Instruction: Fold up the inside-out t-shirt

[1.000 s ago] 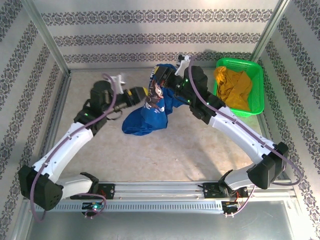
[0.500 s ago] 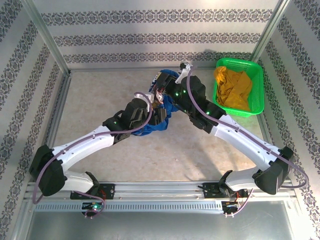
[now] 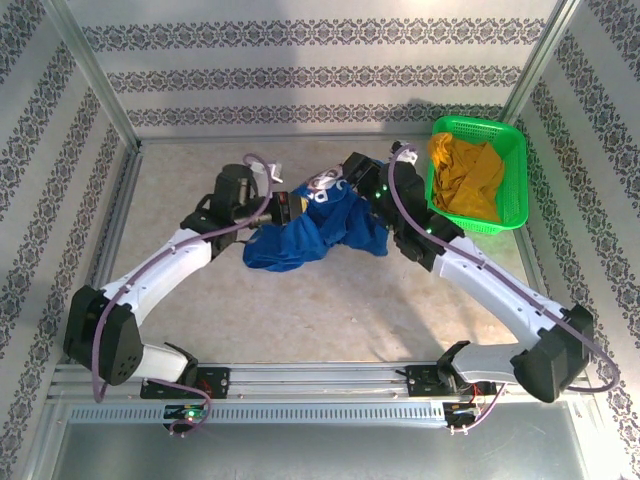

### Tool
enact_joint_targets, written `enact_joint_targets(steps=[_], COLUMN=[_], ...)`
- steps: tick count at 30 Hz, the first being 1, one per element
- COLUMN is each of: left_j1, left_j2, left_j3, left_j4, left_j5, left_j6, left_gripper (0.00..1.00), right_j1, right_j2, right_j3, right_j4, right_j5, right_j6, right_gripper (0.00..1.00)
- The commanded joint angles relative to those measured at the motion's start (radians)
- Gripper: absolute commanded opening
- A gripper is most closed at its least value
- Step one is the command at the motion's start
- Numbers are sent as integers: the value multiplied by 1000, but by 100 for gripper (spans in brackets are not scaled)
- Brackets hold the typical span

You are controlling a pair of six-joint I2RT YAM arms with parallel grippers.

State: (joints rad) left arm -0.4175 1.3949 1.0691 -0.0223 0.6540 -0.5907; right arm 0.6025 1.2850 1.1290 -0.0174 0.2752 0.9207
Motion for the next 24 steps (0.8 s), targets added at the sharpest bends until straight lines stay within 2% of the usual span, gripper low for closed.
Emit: enact_joint_targets(steps=[1, 6, 9, 13, 17, 21, 24], left_j1=[4, 5, 5, 6, 6, 7, 8], left_j2=[9, 34, 55, 79, 105, 133, 148], left_j3=[80, 138, 195, 259, 266, 259, 261], left_j4=[160, 444, 587, 578, 579, 653, 686], left_j5=[485, 583, 587, 606, 611, 620, 627], left_j6=[-198, -474, -603, -619, -620, -675, -703], left_gripper=[0, 0, 0, 0, 0, 0, 0], right_j1=[-82, -130, -111, -41, 101, 128, 126], right_j2=[29, -162, -308, -435, -495, -472, -394], right_j3=[-46, -149, -189, -252, -301, -360, -363], right_j4=[-80, -105, -220, -295, -292, -264, -203], right_j5=[-72, -209, -271, -333, -249, -230, -234], right_j6=[-25, -103, -164, -216, -295, -280, -289], right_gripper=[66, 68, 77, 79, 82, 83, 83])
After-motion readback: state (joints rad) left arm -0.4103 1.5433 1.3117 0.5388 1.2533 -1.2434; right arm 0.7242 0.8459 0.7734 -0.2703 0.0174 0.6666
